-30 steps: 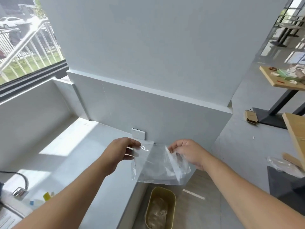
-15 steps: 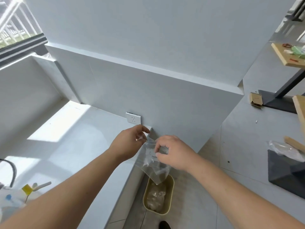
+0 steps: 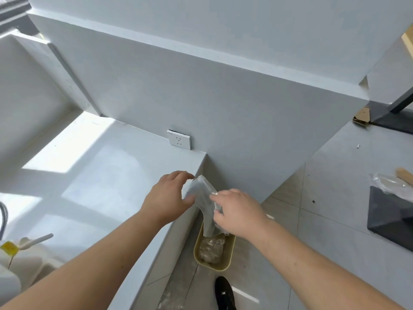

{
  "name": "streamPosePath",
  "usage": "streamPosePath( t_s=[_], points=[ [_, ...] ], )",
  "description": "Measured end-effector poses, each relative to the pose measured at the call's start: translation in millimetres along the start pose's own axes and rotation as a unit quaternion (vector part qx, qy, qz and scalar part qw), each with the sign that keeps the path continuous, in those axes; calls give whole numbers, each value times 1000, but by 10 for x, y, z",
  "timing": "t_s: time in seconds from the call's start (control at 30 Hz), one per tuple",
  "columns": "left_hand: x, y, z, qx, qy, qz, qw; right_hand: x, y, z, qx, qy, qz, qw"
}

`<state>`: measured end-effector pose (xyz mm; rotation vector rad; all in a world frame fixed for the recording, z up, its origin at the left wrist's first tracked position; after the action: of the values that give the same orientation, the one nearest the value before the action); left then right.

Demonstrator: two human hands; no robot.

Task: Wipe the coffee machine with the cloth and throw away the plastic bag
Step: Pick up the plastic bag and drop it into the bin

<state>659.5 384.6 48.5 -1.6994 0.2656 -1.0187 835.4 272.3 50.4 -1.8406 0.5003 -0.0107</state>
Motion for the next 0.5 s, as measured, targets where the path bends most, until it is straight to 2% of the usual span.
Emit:
streamPosePath(
  t_s=[0.2,0.5],
  points=[
    [-270,329,-114,-41,-33,52,997,69,365,128,-1,26,-3,1000],
    [-557,736,-64,-33,13,120,992,318,750,224,-32,70,3,997]
  ],
)
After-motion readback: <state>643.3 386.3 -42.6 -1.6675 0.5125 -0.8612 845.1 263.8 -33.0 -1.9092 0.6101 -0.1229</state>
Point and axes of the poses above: each hand's wrist, its own z-axis towards the middle knuckle, its own y-axis out of the palm, x = y × z, the point moved 3 cm from there along z, towards the middle knuckle, and after that the axes turned 13 degrees about y, right-handed, at the moved point
